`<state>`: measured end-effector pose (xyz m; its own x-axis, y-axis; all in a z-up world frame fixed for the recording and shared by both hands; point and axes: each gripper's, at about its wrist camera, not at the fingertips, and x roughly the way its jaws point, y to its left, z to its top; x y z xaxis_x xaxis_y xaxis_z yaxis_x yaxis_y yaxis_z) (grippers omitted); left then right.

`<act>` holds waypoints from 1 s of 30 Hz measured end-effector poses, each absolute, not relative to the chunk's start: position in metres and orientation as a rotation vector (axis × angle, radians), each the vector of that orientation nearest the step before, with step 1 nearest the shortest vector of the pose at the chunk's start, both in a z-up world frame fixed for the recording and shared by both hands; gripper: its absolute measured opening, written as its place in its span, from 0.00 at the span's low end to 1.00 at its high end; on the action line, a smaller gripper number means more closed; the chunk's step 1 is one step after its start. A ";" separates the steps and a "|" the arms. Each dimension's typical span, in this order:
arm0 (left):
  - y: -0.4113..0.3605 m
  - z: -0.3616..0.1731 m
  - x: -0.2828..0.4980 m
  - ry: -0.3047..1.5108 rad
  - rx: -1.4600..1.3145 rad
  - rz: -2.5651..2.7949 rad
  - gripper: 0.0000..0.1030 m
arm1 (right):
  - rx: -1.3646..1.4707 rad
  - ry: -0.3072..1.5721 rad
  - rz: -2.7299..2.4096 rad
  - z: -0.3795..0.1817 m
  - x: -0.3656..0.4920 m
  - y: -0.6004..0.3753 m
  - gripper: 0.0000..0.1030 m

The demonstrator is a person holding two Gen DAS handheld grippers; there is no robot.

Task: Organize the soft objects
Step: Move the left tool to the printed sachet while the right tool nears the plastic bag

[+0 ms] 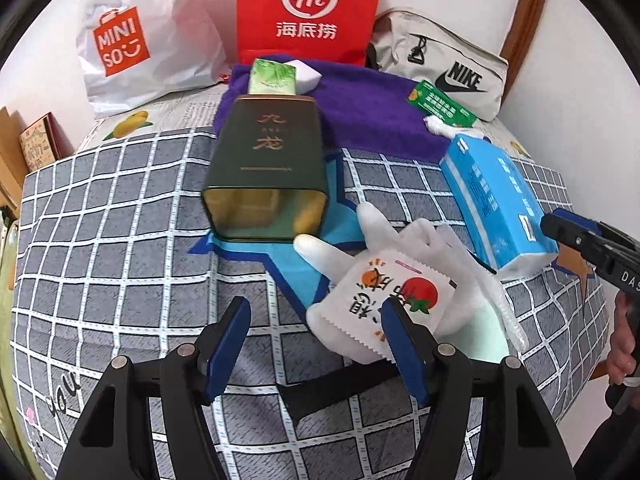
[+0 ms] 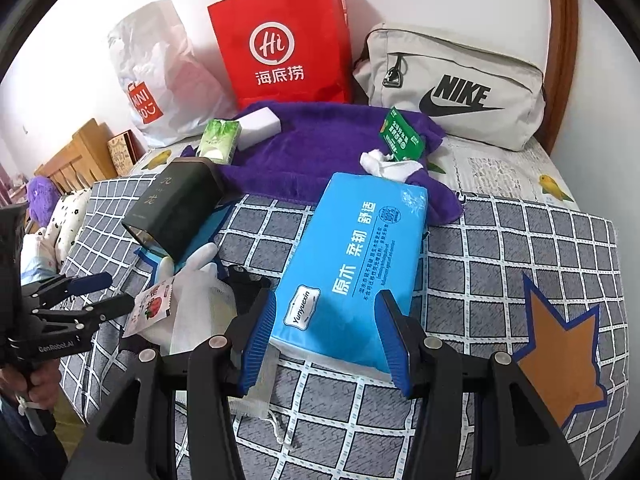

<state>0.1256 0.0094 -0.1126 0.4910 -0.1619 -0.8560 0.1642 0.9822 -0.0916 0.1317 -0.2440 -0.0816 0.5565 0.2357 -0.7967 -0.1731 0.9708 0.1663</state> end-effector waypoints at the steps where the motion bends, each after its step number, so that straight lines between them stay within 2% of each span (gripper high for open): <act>1: 0.007 -0.115 0.126 1.041 0.008 -0.200 0.64 | 0.072 0.951 0.242 -0.082 0.131 -0.244 0.50; 11: -0.004 -0.126 0.130 1.034 0.041 -0.218 0.64 | 0.065 0.964 0.239 -0.086 0.131 -0.243 0.50; 13: -0.002 -0.127 0.131 1.024 0.033 -0.219 0.61 | 0.065 0.965 0.235 -0.087 0.132 -0.244 0.50; 15: -0.001 -0.128 0.130 1.016 0.024 -0.232 0.53 | 0.066 0.968 0.233 -0.087 0.132 -0.244 0.50; 18: -0.002 -0.131 0.128 0.983 0.016 -0.241 0.51 | 0.061 0.974 0.231 -0.090 0.133 -0.243 0.50; 30: 0.001 -0.145 0.124 0.852 0.081 -0.194 0.49 | 0.030 0.981 0.211 -0.091 0.134 -0.238 0.51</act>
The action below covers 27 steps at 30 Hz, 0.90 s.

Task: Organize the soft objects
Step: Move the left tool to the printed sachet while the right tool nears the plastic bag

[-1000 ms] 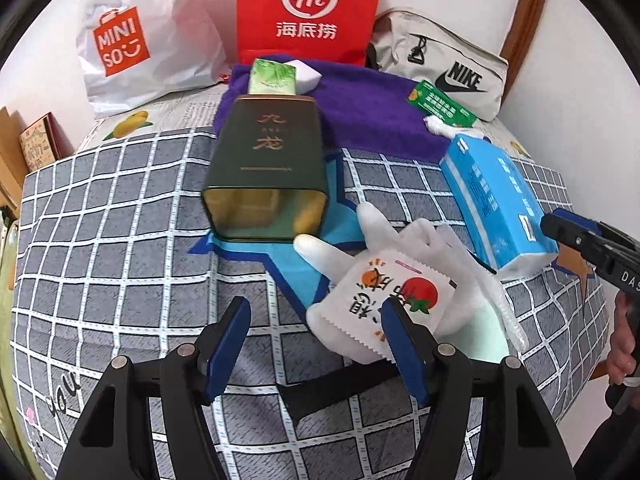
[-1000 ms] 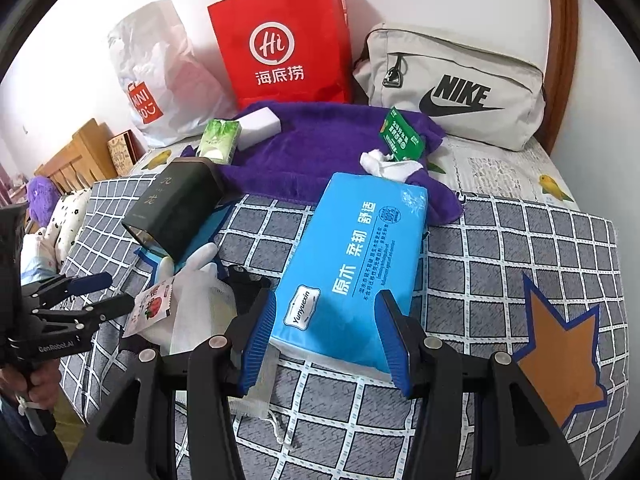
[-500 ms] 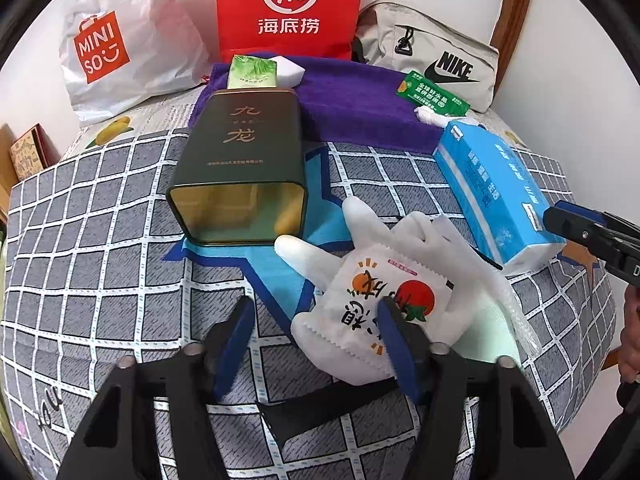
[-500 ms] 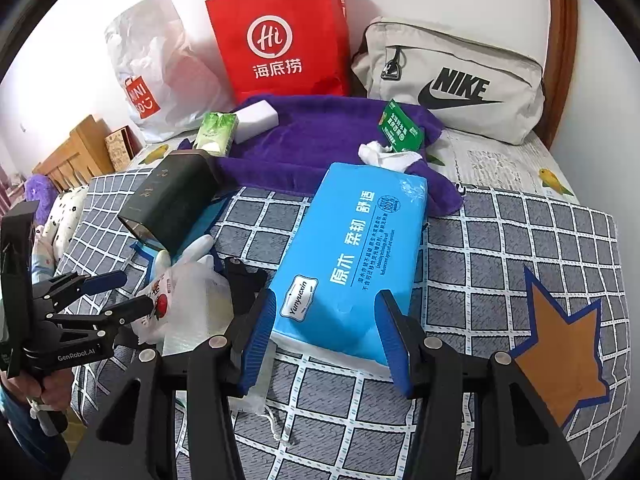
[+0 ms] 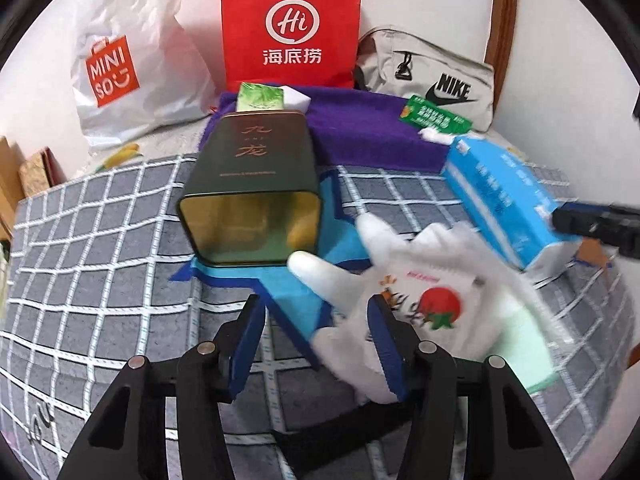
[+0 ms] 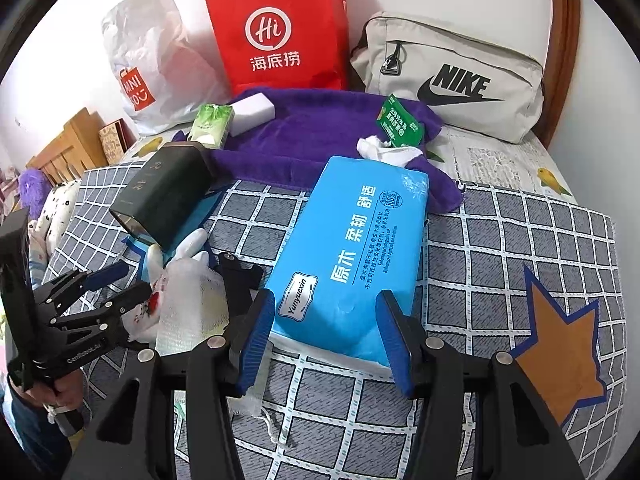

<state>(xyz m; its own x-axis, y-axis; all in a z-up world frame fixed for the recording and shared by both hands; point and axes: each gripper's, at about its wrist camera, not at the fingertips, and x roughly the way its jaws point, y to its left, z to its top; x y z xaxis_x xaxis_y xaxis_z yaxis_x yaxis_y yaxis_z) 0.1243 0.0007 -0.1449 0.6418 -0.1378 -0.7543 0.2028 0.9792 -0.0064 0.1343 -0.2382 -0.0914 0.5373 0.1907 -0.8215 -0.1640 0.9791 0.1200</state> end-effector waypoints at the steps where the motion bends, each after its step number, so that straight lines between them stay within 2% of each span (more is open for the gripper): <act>1: 0.001 -0.147 0.126 0.858 0.092 -0.187 0.47 | 0.026 0.982 0.209 -0.091 0.134 -0.237 0.51; 14: 0.011 -0.153 0.131 0.896 0.026 -0.206 0.49 | -0.010 0.983 0.207 -0.092 0.136 -0.226 0.54; 20: 0.011 -0.154 0.133 0.905 0.030 -0.200 0.56 | -0.010 0.984 0.217 -0.092 0.133 -0.226 0.55; 27: 0.025 -0.152 0.132 0.896 -0.056 -0.239 0.53 | 0.011 0.975 0.235 -0.092 0.126 -0.228 0.55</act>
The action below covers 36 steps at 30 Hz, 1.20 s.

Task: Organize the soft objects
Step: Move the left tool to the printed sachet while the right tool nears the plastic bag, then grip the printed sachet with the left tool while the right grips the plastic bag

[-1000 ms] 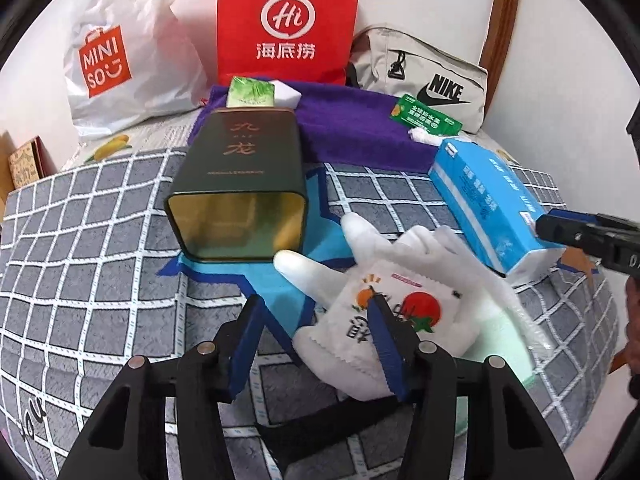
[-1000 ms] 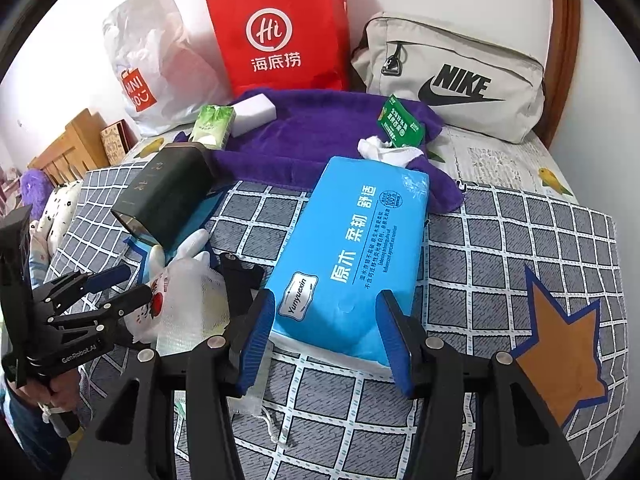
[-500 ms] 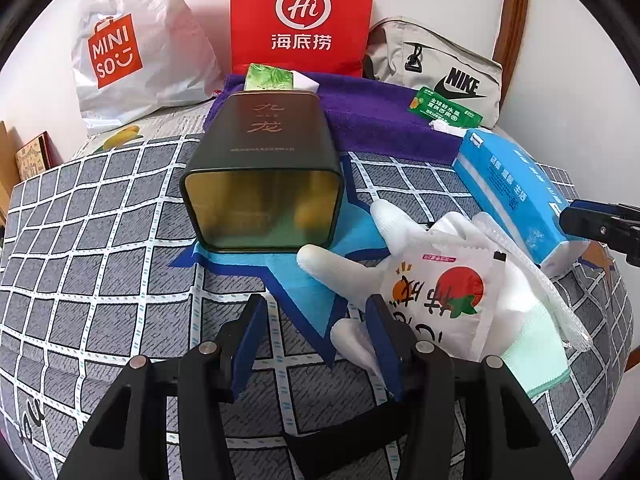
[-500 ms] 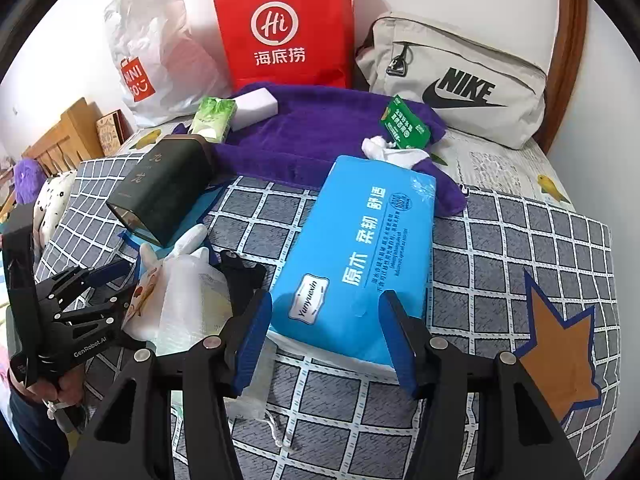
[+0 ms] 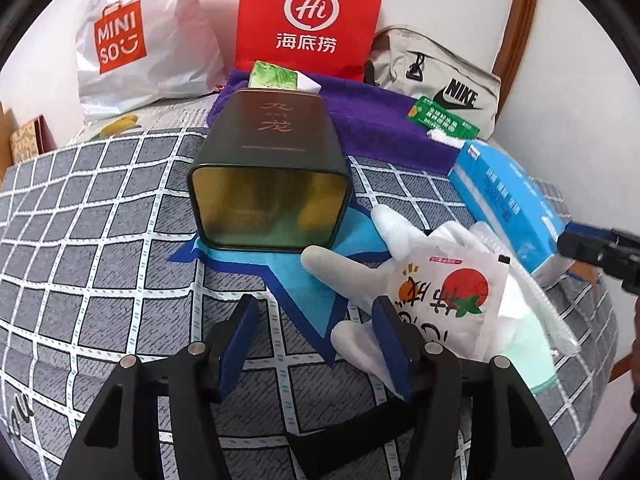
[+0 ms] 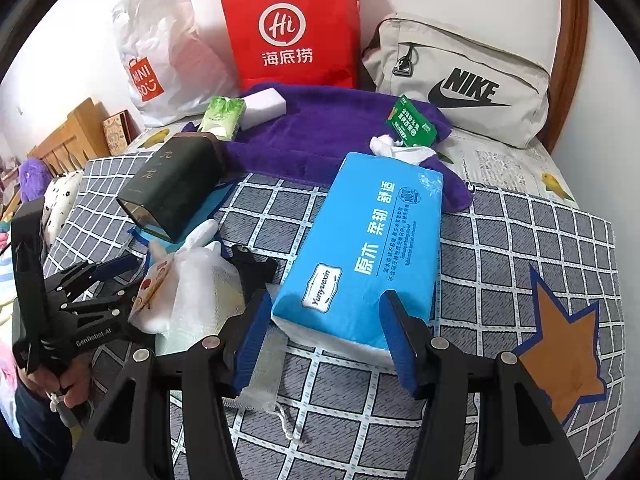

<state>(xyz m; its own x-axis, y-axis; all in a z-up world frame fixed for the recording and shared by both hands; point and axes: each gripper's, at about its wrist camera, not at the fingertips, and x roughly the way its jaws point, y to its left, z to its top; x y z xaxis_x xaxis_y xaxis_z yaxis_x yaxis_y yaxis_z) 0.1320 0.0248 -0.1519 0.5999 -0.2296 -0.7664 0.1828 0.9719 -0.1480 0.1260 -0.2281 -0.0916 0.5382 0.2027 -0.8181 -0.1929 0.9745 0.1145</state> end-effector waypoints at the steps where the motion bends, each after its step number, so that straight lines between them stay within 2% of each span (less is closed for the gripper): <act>1: 0.026 -0.152 0.132 0.898 -0.057 -0.237 0.51 | 0.014 0.973 0.238 -0.091 0.125 -0.228 0.55; 6: 0.025 -0.149 0.129 0.927 -0.047 -0.264 0.36 | 0.032 0.963 0.264 -0.090 0.123 -0.228 0.55; 14: 0.013 -0.136 0.117 0.928 -0.026 -0.319 0.36 | 0.026 0.955 0.297 -0.090 0.119 -0.223 0.55; 16: 0.012 -0.130 0.113 0.918 -0.033 -0.352 0.40 | 0.030 0.954 0.298 -0.090 0.119 -0.224 0.55; 20: 0.004 -0.119 0.107 0.885 -0.038 -0.427 0.59 | 0.036 0.954 0.298 -0.090 0.118 -0.226 0.55; 21: 0.000 -0.118 0.108 0.880 -0.033 -0.436 0.61 | 0.037 0.954 0.298 -0.090 0.118 -0.225 0.55; 28: -0.013 -0.134 0.126 0.924 -0.020 -0.445 0.64 | 0.030 0.957 0.303 -0.090 0.116 -0.225 0.55; 30: -0.017 -0.137 0.127 0.919 -0.002 -0.456 0.70 | 0.027 0.958 0.301 -0.091 0.116 -0.224 0.55; 36: -0.025 -0.143 0.131 0.936 0.038 -0.460 0.71 | 0.014 0.957 0.308 -0.090 0.117 -0.217 0.57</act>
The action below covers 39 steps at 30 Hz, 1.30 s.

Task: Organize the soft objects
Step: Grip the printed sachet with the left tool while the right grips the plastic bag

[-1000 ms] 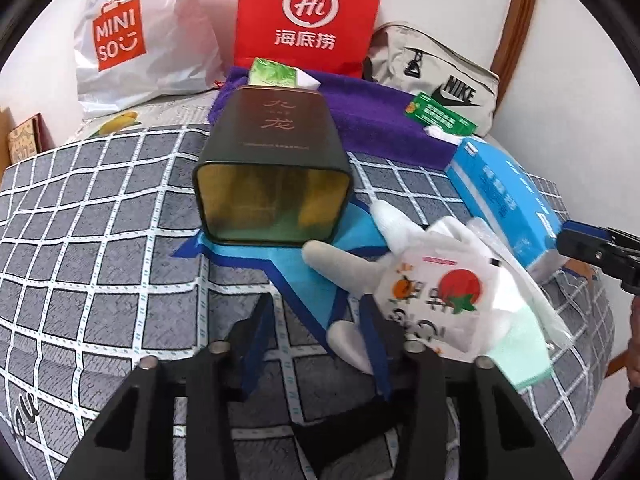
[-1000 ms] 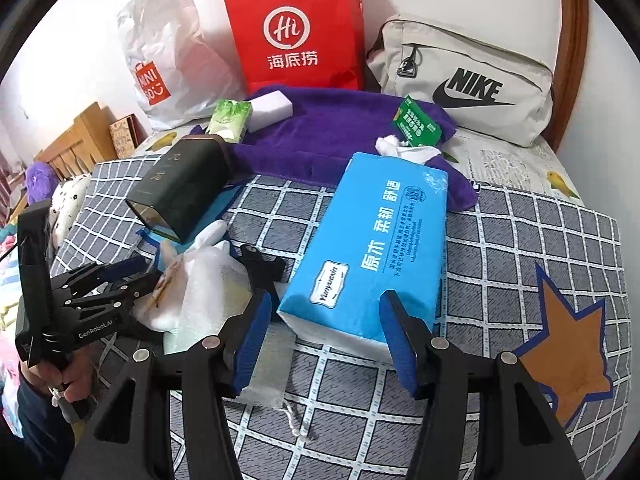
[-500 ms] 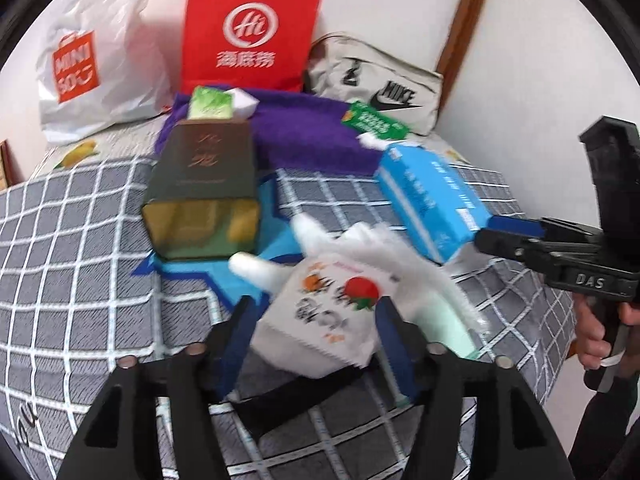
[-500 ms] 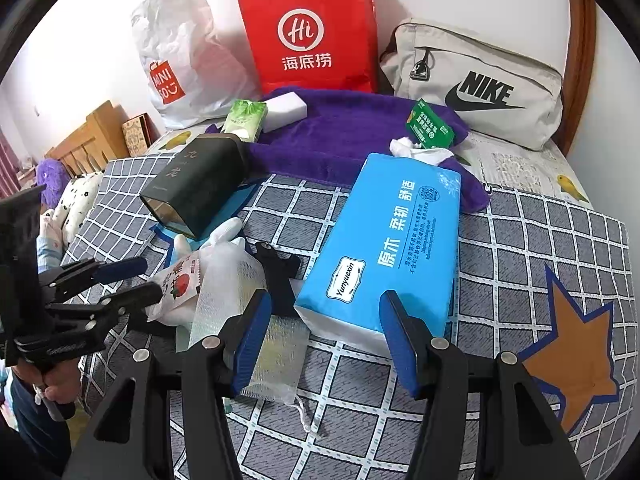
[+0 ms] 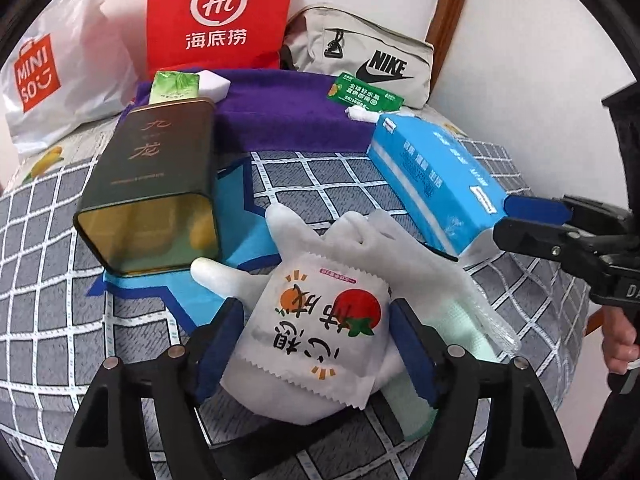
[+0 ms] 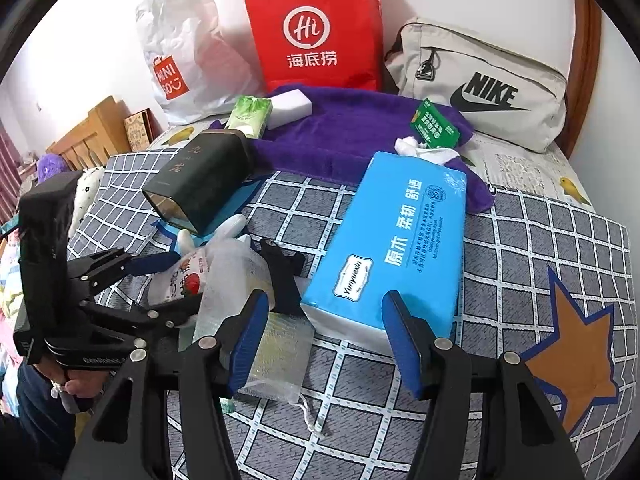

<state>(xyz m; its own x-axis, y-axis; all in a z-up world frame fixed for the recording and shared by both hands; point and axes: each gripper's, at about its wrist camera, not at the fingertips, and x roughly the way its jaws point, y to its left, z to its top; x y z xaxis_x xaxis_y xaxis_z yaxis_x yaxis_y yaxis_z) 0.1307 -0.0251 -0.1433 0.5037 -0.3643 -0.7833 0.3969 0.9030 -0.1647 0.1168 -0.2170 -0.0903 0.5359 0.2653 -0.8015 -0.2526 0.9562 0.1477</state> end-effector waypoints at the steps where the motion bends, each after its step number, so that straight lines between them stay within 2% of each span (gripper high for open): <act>1: -0.025 -0.143 0.130 0.932 0.039 -0.464 0.71 | 0.013 0.957 0.310 -0.090 0.117 -0.216 0.57; 4: -0.026 -0.142 0.130 0.920 0.053 -0.470 0.69 | 0.011 0.959 0.315 -0.090 0.117 -0.215 0.57; 9: -0.024 -0.136 0.128 0.905 0.064 -0.475 0.52 | 0.000 0.952 0.320 -0.085 0.114 -0.212 0.57; 13: -0.020 -0.131 0.126 0.892 0.055 -0.482 0.44 | -0.004 0.941 0.329 -0.080 0.110 -0.209 0.57; 15: -0.019 -0.130 0.124 0.887 0.049 -0.488 0.28 | -0.011 0.935 0.336 -0.078 0.107 -0.205 0.57; 20: -0.012 -0.130 0.123 0.879 0.041 -0.475 0.26 | -0.029 0.927 0.362 -0.075 0.099 -0.197 0.57; 30: 0.011 -0.120 0.124 0.851 0.029 -0.408 0.08 | -0.047 0.928 0.388 -0.074 0.090 -0.186 0.57; 39: 0.018 -0.128 0.130 0.870 0.011 -0.380 0.08 | -0.073 0.954 0.457 -0.086 0.088 -0.163 0.57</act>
